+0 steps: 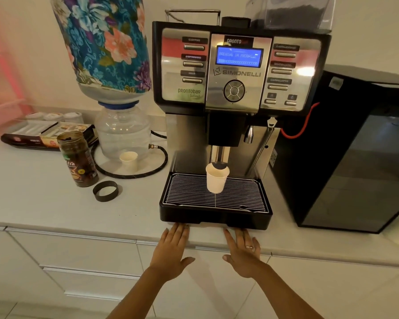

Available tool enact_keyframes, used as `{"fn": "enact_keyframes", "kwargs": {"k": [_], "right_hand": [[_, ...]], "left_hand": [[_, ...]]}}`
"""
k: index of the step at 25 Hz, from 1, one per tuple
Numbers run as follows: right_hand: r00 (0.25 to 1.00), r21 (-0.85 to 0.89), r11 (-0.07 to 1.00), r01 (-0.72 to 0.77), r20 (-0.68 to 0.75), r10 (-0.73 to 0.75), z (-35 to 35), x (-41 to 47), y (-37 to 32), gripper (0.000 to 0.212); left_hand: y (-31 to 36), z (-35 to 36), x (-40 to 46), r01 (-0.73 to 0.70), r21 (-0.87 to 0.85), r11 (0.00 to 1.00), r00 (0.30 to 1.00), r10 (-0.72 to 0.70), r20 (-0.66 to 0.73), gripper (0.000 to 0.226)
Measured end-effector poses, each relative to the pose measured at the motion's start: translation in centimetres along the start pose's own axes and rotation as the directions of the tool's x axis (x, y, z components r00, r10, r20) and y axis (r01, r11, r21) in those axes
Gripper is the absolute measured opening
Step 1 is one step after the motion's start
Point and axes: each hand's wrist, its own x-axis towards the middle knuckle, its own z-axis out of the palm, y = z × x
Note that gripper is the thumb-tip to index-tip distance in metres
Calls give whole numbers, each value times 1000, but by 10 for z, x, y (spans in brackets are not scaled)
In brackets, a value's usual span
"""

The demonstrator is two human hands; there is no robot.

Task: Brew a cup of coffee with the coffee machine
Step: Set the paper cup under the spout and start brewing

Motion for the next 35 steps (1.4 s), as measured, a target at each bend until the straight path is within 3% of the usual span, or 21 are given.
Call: {"fn": "enact_keyframes", "kwargs": {"k": [8, 35], "right_hand": [[1000, 21, 1000, 3, -25, -3, 4, 0, -2, 77], [997, 13, 1000, -5, -82, 6, 4, -2, -4, 81]], "left_hand": [[9, -1, -1, 2, 35, 999, 1000, -3, 6, 112], [11, 0, 4, 35, -76, 996, 998, -31, 53, 112]]}}
